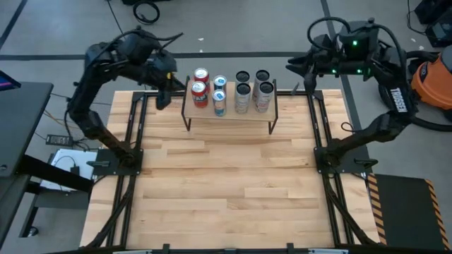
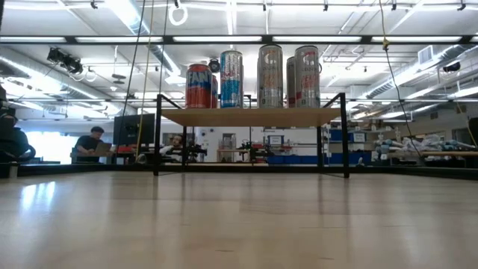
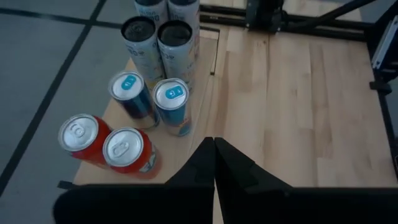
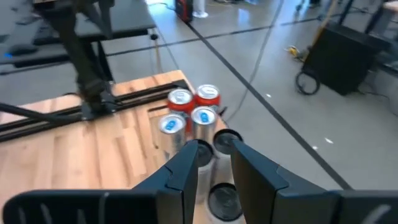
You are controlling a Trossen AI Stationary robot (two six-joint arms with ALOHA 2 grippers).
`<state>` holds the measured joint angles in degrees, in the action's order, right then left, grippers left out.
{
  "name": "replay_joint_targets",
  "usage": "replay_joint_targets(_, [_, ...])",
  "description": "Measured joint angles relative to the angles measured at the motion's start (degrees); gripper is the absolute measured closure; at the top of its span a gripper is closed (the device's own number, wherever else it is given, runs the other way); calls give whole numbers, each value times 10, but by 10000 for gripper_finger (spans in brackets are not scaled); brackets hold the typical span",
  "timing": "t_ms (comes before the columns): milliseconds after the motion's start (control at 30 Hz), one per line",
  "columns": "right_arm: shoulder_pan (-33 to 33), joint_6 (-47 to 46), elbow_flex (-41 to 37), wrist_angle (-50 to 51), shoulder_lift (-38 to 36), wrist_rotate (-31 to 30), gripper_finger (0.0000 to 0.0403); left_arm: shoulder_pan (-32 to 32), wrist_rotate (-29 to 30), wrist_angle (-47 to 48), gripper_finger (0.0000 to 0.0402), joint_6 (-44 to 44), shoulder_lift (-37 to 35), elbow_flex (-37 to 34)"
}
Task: Place canned beverage on shelf
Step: Return to Home Position
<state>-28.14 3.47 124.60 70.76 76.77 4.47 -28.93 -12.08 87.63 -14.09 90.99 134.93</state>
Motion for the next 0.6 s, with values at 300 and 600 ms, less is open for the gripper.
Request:
replay_joint_targets(300, [0,-2,-174,-107,-87,56,298,13,5,-5,393,10,-103,-42])
replay_joint_targets(600, [0,-9,-362,-212,-185,68,298,13,11,-155,393,47,-312,-345])
